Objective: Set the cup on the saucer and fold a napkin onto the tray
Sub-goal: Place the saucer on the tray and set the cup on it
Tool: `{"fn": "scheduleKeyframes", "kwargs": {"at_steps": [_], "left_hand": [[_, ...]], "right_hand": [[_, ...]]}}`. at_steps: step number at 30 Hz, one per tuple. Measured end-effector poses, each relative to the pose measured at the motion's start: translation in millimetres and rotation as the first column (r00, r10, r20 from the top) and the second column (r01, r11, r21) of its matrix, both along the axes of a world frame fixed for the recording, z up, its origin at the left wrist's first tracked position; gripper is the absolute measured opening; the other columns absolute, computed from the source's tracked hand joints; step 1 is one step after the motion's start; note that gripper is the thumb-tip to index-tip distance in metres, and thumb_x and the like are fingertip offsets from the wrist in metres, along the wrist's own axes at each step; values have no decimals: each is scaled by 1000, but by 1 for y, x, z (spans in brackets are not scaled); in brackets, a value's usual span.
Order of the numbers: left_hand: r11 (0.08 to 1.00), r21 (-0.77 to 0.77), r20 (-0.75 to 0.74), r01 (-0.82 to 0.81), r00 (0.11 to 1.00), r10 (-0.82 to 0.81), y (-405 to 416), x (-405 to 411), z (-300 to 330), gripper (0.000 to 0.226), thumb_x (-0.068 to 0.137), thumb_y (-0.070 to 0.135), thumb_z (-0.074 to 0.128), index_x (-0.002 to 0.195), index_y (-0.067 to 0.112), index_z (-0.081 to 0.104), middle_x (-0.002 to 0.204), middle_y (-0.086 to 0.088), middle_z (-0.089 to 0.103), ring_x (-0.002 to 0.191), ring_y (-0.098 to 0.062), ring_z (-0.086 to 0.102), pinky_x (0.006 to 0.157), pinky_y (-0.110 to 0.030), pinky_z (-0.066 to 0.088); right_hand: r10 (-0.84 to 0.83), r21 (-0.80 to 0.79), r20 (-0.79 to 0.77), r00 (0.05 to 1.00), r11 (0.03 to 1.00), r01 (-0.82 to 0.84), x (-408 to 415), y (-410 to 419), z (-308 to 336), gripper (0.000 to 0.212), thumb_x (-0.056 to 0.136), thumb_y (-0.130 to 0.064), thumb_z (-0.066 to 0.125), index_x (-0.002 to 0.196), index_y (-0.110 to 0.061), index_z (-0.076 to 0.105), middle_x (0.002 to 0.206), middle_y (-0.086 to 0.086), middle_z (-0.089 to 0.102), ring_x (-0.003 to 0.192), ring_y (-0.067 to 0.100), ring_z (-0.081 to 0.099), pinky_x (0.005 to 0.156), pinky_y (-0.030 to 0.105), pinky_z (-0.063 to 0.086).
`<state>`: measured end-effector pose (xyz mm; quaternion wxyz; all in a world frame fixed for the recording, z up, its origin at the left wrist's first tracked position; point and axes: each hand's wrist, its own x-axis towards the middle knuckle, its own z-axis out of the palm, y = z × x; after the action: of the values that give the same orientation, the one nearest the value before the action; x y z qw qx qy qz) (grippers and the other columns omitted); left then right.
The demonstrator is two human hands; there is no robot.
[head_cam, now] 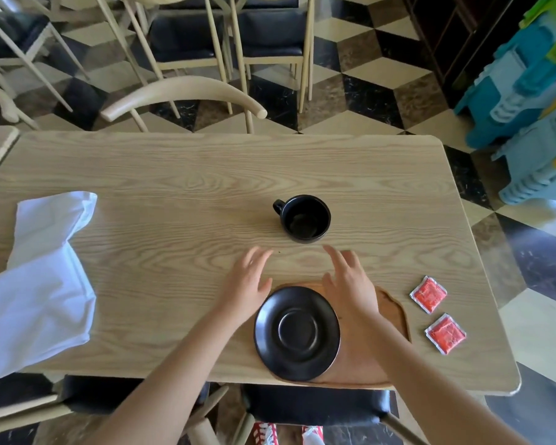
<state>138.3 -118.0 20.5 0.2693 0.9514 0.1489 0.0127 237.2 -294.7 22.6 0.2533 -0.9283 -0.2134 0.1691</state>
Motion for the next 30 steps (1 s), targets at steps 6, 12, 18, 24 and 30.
{"fn": "scheduleKeyframes", "kwargs": {"at_steps": [6,12,18,24,30], "left_hand": [[915,207,-232,347,926,-298,6,71,-1,69,89,10,47,148,22,13,159,5,4,98,-27,61,71,-40,53],[937,174,-172,302,947,-273,2,74,-13,51,89,9,47,139,9,37,143,-7,39,112,-29,54,86,-39,49],[982,132,126,133,981,-149,-9,56,-18,42,82,15,60,124,12,54,127,-4,54,81,-22,65,59,-27,48],[860,-327,-201,-391,918,341,7,74,-23,71,86,28,60,145,16,23,147,-12,36,122,-30,51,101,-45,42],[658,-582,-270,-478,877,398,7,83,-20,55,83,7,61,134,16,41,135,-10,48,82,-28,69,85,-45,54]], "right_hand": [[336,-308,73,939,903,-299,47,27,-5,67,89,-10,46,146,-27,15,158,-5,1,132,24,27,73,36,50],[451,-350,79,889,848,-398,67,14,-12,56,89,-8,42,142,-22,29,155,-2,19,131,22,31,83,38,48],[380,-97,236,894,925,-367,65,4,-17,36,91,-14,47,125,-15,55,143,3,44,120,24,50,69,41,56],[-69,135,-176,982,986,94,68,27,-23,54,90,-29,52,139,-25,31,136,8,44,93,27,64,78,38,53],[-188,182,-388,902,944,275,59,40,-17,52,87,-6,47,134,-26,37,76,-11,53,64,23,70,73,46,58]]}}
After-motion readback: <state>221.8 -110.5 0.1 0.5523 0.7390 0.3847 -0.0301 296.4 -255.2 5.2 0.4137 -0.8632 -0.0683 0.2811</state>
